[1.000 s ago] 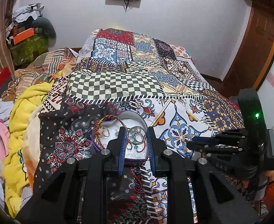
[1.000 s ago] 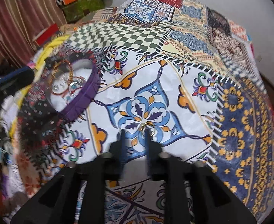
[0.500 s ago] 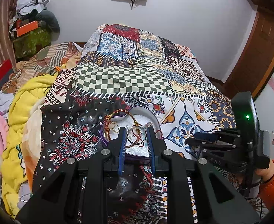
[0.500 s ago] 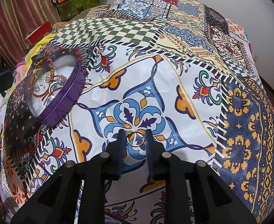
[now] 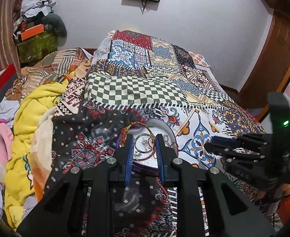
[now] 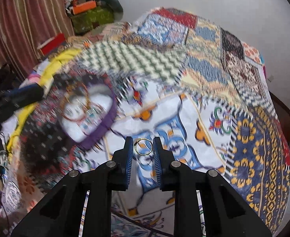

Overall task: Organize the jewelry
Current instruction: 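Carry the gold ring into the heart tin and open the right gripper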

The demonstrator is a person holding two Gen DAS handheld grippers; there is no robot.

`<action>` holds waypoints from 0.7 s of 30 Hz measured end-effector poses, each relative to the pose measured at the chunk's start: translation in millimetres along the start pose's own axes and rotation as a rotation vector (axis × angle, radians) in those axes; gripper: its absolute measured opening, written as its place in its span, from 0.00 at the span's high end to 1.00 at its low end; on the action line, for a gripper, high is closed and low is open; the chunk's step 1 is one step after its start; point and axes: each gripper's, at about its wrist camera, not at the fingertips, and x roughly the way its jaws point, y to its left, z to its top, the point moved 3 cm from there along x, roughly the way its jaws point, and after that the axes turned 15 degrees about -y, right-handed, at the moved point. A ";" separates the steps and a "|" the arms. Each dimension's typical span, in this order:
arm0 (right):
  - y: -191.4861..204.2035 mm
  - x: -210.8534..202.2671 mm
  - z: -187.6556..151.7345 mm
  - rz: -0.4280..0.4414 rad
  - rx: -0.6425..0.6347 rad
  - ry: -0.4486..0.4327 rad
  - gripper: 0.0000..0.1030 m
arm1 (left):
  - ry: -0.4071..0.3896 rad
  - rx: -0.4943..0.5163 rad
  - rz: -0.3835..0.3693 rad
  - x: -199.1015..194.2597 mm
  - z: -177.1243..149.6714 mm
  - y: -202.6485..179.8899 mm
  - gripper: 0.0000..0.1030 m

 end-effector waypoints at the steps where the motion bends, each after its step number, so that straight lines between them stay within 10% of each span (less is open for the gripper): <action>1: 4.2 -2.3 5.7 0.009 -0.002 -0.017 0.82 | -0.007 0.003 0.004 -1.4 2.6 1.5 0.80; 21: 63.9 27.8 13.8 0.145 -0.062 -0.009 0.82 | 0.040 -0.026 -0.019 14.0 0.6 19.5 0.80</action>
